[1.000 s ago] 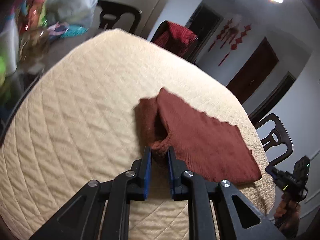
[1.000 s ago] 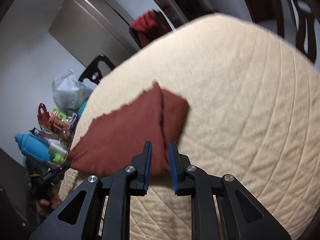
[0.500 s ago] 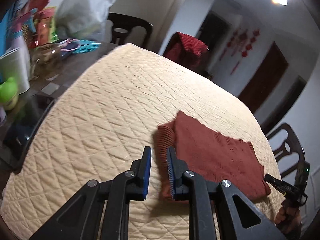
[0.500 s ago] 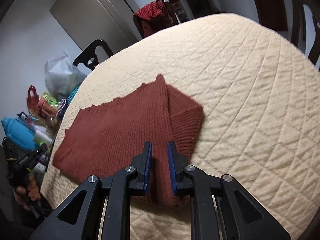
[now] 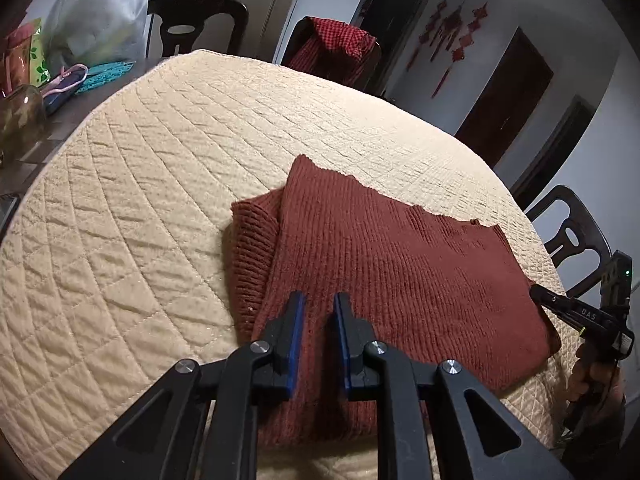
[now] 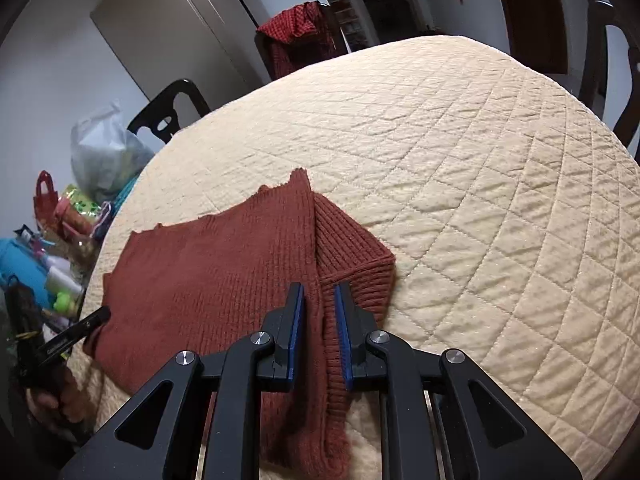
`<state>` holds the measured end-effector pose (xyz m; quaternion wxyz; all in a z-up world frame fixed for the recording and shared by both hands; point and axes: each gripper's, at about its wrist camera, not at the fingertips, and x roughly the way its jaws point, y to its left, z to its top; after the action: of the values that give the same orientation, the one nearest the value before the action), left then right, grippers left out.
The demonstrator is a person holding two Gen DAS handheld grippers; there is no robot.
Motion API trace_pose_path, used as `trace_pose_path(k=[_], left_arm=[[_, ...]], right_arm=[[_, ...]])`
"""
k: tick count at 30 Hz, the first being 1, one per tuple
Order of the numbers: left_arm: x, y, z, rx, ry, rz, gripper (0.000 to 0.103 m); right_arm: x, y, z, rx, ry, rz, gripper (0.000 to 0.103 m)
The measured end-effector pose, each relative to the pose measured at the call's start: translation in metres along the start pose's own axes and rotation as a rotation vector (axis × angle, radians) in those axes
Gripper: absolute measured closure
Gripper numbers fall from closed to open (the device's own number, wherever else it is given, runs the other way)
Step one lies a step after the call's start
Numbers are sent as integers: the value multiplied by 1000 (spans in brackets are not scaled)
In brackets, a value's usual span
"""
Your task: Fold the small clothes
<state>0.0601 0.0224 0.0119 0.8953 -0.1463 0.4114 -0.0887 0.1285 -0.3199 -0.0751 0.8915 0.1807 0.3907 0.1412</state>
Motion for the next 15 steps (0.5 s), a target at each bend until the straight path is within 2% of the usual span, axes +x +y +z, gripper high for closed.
trace_pose_path(k=[7, 12, 15], left_arm=[[4, -21, 32, 87, -60, 48, 85], [37, -14, 39, 95, -3, 117, 85], [38, -15, 36, 108, -20, 119, 85]], right_arm=[[0, 22, 16, -62, -29, 22, 88], [27, 21, 22, -87, 17, -35, 87], [30, 15, 23, -78, 17, -50, 86]])
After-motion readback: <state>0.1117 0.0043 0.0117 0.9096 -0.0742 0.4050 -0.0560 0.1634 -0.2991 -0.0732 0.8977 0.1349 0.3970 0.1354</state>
